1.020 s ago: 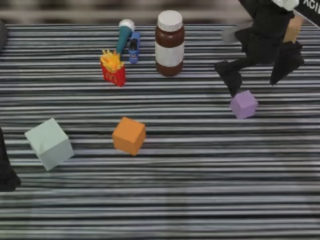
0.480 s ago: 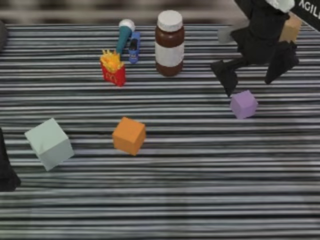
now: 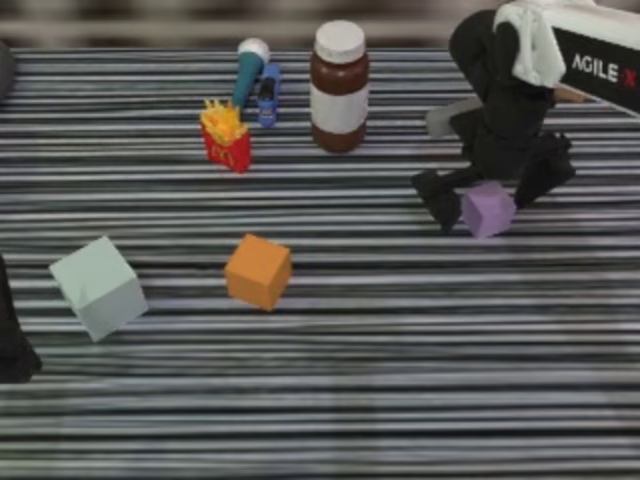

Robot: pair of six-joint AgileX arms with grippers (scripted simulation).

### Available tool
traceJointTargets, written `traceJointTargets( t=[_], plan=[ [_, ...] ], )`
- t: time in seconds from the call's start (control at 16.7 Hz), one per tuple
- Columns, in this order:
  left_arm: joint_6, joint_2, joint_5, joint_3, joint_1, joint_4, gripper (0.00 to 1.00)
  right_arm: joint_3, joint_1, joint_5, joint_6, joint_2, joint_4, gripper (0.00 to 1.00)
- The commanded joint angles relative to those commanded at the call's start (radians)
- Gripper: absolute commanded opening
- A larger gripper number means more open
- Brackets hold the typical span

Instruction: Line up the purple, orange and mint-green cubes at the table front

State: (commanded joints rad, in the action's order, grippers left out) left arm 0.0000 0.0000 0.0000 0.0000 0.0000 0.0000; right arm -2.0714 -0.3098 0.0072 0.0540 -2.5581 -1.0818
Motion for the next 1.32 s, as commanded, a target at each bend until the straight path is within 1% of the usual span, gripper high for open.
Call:
traceJointTargets(
  t=[0.24,1.02,1.08,1.32],
  plan=[
    [0.000,0.000,0.000,0.000,0.000,0.000,1.00,0.008,0.000,0.000,0.000,-0.003,0.009,1.00],
    [0.000,0.000,0.000,0.000,0.000,0.000,1.00,0.008,0.000,0.000,0.000,-0.003,0.009,0.02],
    [0.000,0.000,0.000,0.000,0.000,0.000,1.00,0.008,0.000,0.000,0.000,-0.003,0.009,0.00],
    [0.000,0.000,0.000,0.000,0.000,0.000,1.00,0.008,0.000,0.000,0.000,-0.003,0.009,0.00]
  ],
)
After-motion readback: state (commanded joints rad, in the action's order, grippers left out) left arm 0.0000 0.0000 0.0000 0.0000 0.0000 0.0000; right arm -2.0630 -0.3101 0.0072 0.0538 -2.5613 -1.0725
